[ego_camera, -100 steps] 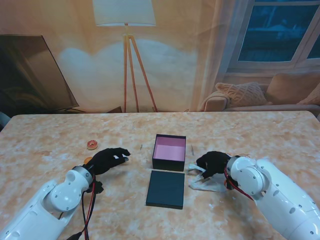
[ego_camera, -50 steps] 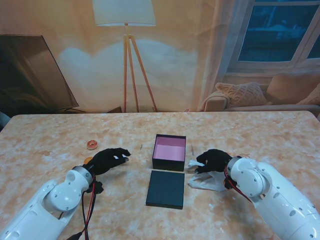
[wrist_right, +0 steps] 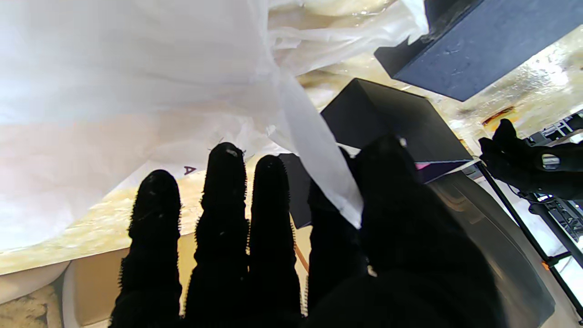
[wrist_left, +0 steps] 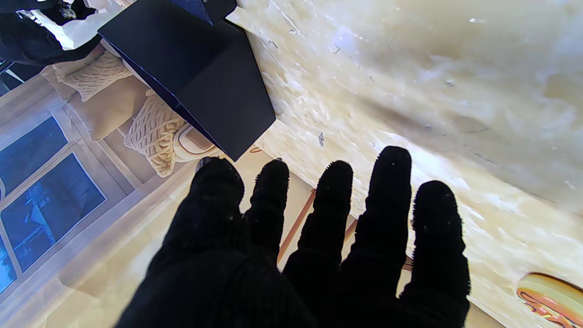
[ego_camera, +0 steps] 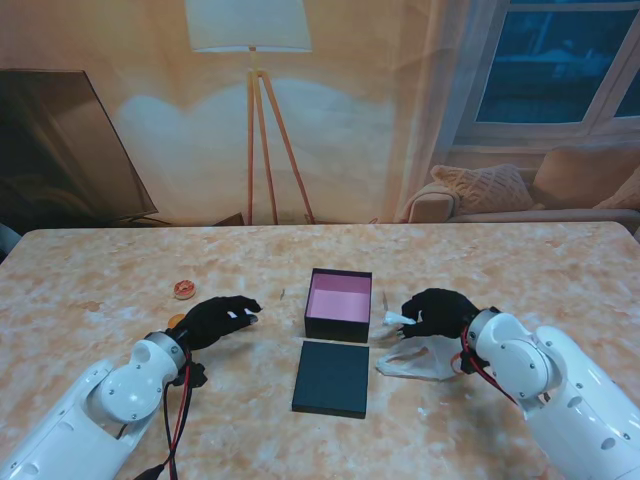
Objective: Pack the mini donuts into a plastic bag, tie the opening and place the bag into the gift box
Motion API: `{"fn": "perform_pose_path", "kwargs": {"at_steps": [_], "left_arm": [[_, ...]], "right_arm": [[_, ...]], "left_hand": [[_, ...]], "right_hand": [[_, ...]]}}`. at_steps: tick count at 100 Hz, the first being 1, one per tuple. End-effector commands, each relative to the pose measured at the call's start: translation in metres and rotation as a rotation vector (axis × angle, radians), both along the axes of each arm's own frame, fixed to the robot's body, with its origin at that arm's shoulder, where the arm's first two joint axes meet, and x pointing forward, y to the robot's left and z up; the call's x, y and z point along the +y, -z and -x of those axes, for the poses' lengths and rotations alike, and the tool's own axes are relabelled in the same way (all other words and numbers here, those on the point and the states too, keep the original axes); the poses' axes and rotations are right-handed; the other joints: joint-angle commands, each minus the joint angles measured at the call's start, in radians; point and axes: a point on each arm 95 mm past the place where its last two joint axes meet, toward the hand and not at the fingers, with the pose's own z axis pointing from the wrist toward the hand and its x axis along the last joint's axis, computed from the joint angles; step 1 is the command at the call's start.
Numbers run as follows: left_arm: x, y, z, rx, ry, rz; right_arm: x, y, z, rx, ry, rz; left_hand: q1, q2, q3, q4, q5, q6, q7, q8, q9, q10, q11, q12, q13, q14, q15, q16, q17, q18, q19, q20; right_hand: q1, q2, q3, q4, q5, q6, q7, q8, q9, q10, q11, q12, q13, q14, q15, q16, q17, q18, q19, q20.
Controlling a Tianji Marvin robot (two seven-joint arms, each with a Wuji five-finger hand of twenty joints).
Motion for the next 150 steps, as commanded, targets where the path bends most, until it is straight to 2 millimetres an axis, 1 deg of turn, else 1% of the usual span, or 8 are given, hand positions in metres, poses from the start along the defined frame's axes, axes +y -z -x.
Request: {"fn": "perform_pose_path", "kwargs": {"at_steps": [1,12,25,64,78,92,123,150], "left_arm": [[-0.003,0.000,0.002,0.011,0.012,0.001],[-0.003,0.000,0.002,0.012,0.011,0.000],[-0.003,0.000,0.002,0.014,0.011,0.000],[-0.004,0.000,0.002,0.015,0.015,0.002],[-0.006,0.000,0.003,0.020,0.022,0.005],[-0.012,-0.001,0.004,0.025,0.037,0.015],[-0.024,-0.009,0.007,0.028,0.091,0.031],[-0.041,-0.032,0.007,-0.009,0.174,0.056]], "right_arm": [[0.003,-0.002,0.002,0.019,-0.016,-0.006],[0.003,-0.004,0.000,0.059,-0.014,-0.050],[0.002,-0.006,-0.003,0.064,-0.009,-0.065],[-0.006,-0.027,-0.008,0.047,-0.016,-0.115],[-0.009,-0.041,-0.008,0.009,-0.015,-0.142],[-0.013,-0.056,-0.008,-0.030,-0.015,-0.143],[-0.021,-0.078,-0.005,-0.093,0.000,-0.164],[-0.026,-0.095,0.000,-0.122,0.020,-0.186]], "left_hand": [[0.020,0.004,-0.004,0.011,0.017,-0.007,-0.022,-0.008,0.015,-0.017,0.006,0.003,0.015,-0.002,0.018,0.005,-0.003,0.005,0.014,0.010],[0.021,0.002,-0.004,0.010,0.021,-0.005,-0.019,-0.006,0.017,-0.016,0.007,0.003,0.016,-0.001,0.017,0.004,-0.002,0.003,0.014,0.009],[0.023,-0.001,-0.004,0.009,0.024,-0.005,-0.015,-0.001,0.019,-0.015,0.008,0.004,0.017,-0.002,0.017,0.004,0.000,0.003,0.015,0.008],[0.022,0.001,-0.005,0.009,0.024,-0.005,-0.017,0.003,0.016,-0.016,0.006,0.003,0.015,-0.002,0.017,0.004,-0.001,0.004,0.016,0.007],[0.023,0.001,-0.005,0.009,0.025,-0.004,-0.017,0.005,0.016,-0.015,0.006,0.003,0.016,-0.002,0.017,0.004,-0.002,0.004,0.016,0.007],[0.024,0.001,-0.005,0.009,0.024,-0.005,-0.017,0.006,0.016,-0.018,0.006,0.003,0.015,-0.002,0.017,0.004,-0.003,0.002,0.015,0.006],[0.023,0.004,-0.004,0.010,0.033,0.008,-0.019,0.003,0.011,-0.017,0.004,0.003,-0.009,-0.008,-0.005,-0.007,-0.008,0.000,0.008,0.002],[0.027,0.011,0.002,0.016,0.094,0.074,-0.059,-0.063,0.001,-0.015,0.010,0.005,-0.031,-0.012,-0.022,-0.020,0.015,-0.043,0.063,0.027]], "right_hand": [[0.046,0.032,0.187,0.075,-0.042,0.002,-0.007,-0.045,-0.026,0.027,-0.029,0.011,-0.029,0.010,-0.041,-0.044,-0.024,0.006,-0.024,-0.038],[-0.031,-0.011,0.386,0.116,-0.077,0.053,0.021,0.026,-0.056,0.076,-0.090,-0.155,-0.055,0.038,-0.225,-0.179,-0.125,0.036,-0.137,-0.164],[-0.123,-0.034,0.566,0.177,-0.108,0.051,0.041,0.075,-0.053,0.099,-0.151,-0.234,-0.056,0.064,-0.367,-0.278,-0.157,0.031,-0.167,-0.273],[-0.137,-0.072,0.731,0.211,-0.067,0.027,0.073,0.136,-0.001,0.060,-0.098,-0.219,-0.006,0.045,-0.348,-0.264,-0.124,0.011,-0.147,-0.308],[-0.162,-0.029,0.761,0.259,-0.011,0.002,0.069,0.253,0.114,0.012,0.014,-0.014,0.119,-0.004,-0.161,-0.142,-0.020,-0.010,-0.081,-0.291],[-0.191,0.017,0.721,0.312,-0.027,-0.013,0.087,0.302,0.114,0.014,0.159,0.153,0.122,-0.029,0.116,0.035,0.015,0.019,-0.015,-0.237],[-0.200,0.026,0.707,0.316,-0.046,0.001,0.091,0.284,0.093,0.017,0.239,0.229,0.091,-0.030,0.260,0.118,-0.004,0.035,0.002,-0.174],[-0.215,0.028,0.714,0.330,-0.044,0.016,0.095,0.273,0.099,0.023,0.271,0.251,0.098,-0.028,0.316,0.148,0.004,0.040,0.028,-0.141]]}}
